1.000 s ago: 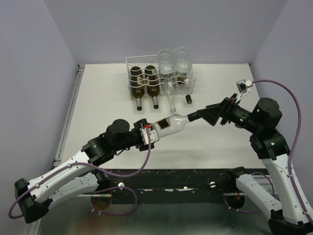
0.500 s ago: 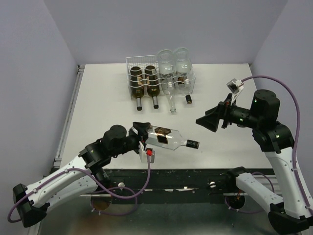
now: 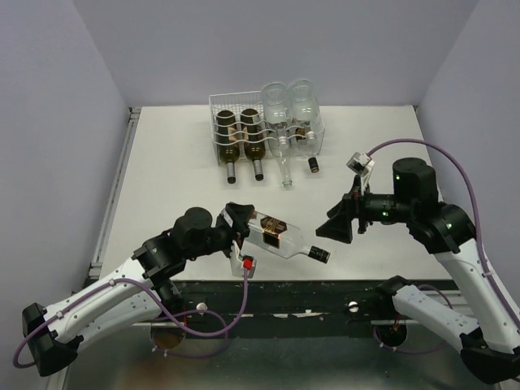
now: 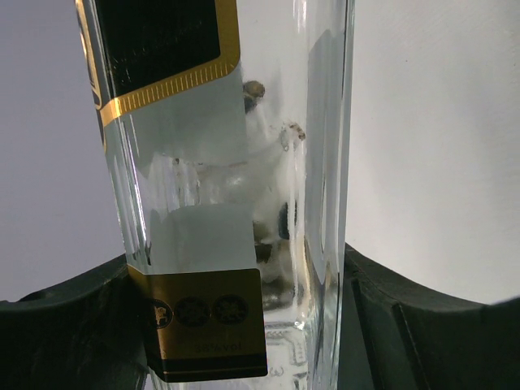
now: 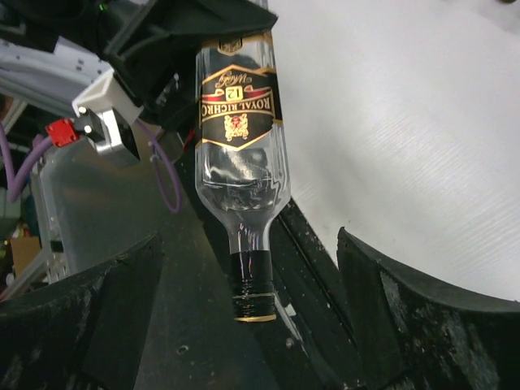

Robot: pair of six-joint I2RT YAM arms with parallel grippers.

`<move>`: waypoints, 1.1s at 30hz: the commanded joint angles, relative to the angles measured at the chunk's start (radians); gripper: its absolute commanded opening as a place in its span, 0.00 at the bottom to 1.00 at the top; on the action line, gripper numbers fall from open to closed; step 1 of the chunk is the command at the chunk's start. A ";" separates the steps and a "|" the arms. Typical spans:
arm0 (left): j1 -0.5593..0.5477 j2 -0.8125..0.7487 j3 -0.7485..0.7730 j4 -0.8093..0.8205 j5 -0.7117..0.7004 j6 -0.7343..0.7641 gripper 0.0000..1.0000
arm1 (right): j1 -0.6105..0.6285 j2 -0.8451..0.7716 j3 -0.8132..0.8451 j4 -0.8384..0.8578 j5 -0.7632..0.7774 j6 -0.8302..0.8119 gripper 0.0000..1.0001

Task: Put the wine bottle on the wine rack

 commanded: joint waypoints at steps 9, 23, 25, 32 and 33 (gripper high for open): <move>-0.005 -0.005 0.013 0.130 0.073 -0.003 0.00 | 0.218 0.162 0.012 -0.203 0.186 -0.084 0.93; -0.007 0.032 0.016 0.193 0.072 -0.060 0.00 | 0.372 0.268 -0.046 -0.118 0.109 -0.036 0.86; -0.007 0.032 0.013 0.216 0.070 -0.081 0.00 | 0.390 0.278 -0.055 -0.099 0.105 -0.024 0.85; -0.007 0.049 0.010 0.249 0.073 -0.103 0.00 | 0.418 0.300 -0.064 -0.083 0.129 0.005 0.81; -0.008 0.052 0.010 0.250 0.072 -0.109 0.00 | 0.421 0.301 -0.067 -0.085 0.128 0.005 0.79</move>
